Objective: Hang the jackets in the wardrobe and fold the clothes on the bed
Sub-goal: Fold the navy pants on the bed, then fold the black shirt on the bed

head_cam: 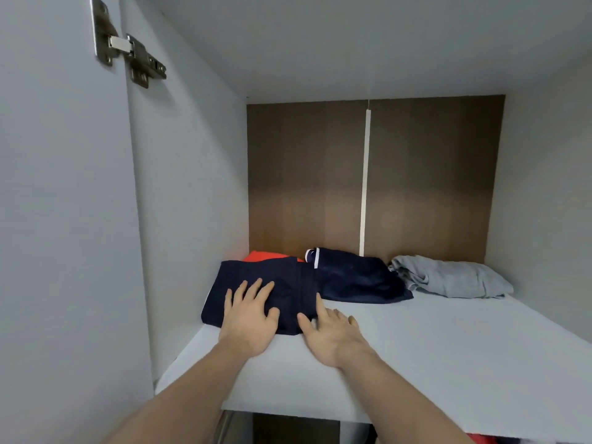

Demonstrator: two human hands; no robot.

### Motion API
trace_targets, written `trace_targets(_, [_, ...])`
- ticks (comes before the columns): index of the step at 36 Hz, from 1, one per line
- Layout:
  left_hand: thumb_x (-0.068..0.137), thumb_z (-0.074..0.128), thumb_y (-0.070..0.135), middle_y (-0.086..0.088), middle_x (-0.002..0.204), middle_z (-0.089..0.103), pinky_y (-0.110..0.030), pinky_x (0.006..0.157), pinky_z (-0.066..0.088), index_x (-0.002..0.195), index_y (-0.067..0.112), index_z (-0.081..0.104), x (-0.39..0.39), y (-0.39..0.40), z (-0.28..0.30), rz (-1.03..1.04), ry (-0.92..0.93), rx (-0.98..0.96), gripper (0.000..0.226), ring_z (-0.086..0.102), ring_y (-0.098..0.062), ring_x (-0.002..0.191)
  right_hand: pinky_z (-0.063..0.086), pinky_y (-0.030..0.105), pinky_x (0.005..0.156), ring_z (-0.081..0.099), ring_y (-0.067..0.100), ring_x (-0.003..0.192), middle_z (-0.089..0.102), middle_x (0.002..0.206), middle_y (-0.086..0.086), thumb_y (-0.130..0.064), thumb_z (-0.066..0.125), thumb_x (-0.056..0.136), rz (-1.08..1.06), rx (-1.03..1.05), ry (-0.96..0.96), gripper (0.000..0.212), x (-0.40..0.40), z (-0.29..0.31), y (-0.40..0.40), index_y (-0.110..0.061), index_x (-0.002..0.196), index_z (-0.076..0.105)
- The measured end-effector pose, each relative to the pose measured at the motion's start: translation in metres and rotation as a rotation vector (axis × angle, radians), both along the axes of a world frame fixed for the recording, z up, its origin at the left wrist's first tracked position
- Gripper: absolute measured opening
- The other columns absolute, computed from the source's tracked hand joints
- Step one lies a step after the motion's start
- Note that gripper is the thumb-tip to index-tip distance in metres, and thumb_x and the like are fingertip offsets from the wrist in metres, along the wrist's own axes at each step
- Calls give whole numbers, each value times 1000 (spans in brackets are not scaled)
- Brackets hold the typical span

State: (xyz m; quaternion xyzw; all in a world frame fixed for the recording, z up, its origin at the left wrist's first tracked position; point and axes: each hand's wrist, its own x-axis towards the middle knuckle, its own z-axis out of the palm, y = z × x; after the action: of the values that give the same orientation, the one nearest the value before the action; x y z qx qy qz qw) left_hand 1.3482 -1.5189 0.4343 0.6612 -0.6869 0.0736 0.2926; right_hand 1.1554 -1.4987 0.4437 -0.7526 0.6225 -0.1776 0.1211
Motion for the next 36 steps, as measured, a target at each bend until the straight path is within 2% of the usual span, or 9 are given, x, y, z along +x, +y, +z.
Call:
trace_targets(4, [100,39,39,3,169,19,-47,126,2,159,34,26,-1,2,3,-22,0,41,61,11,-24,156,-6,48,126,0,23,157,5,171,2,-60,10,102,32,65,110,71,-3,-4,45,-26,164,-1])
trace_targets(7, [101,40,38,-1,168,23,-49,126,7,159,30,29,-2,12,1,-38,-12,32,59,14,-27,155,-8,46,125,-5,23,157,-1,171,1,-55,11,104,68,86,165,66,-13,-7,85,-27,164,8])
trace_targets(15, [99,47,17,-2,169,16,-48,126,4,157,25,31,-70,109,6,-330,-8,31,61,1,-28,156,-4,42,127,-4,19,157,0,171,-4,-50,31,106,43,-14,165,64,-90,-16,207,-29,163,10])
trace_targets(18, [97,51,11,2,168,19,-43,127,5,152,27,41,-121,173,1,-546,109,18,58,0,-23,157,14,42,127,11,21,156,9,170,-5,-46,46,103,-22,17,-6,67,-129,-26,271,-29,162,19])
trace_targets(21, [97,53,10,18,162,23,-31,123,5,145,36,47,-178,250,-12,-747,208,19,55,4,-10,154,20,30,124,22,12,152,20,165,-12,-45,53,100,-78,43,-160,67,-177,-48,356,-31,160,25])
trace_targets(29, [90,61,1,28,143,45,-29,114,27,120,41,60,-328,471,-56,-1220,366,206,51,33,1,140,38,5,92,48,-13,120,43,136,-38,-40,59,97,-544,-8,-405,45,-306,-112,632,-48,139,47])
trace_targets(31, [89,63,1,28,141,48,-25,110,33,119,42,62,-358,522,-68,-1350,352,253,51,39,-1,138,42,6,89,53,-12,117,51,132,-36,-39,60,97,-676,-47,-480,38,-327,-124,695,-49,132,53])
trace_targets(34, [91,63,6,25,137,53,-6,106,26,116,44,62,-399,593,-81,-1534,298,287,45,45,-5,136,47,15,90,58,-7,112,55,129,-36,-36,62,96,-877,-111,-557,30,-349,-134,780,-49,123,59])
trace_targets(36, [89,61,14,25,136,54,-6,105,27,115,45,62,-427,634,-90,-1646,259,335,41,46,-7,135,50,19,91,60,-6,111,56,128,-36,-32,63,97,-1002,-149,-570,29,-361,-141,830,-47,121,60])
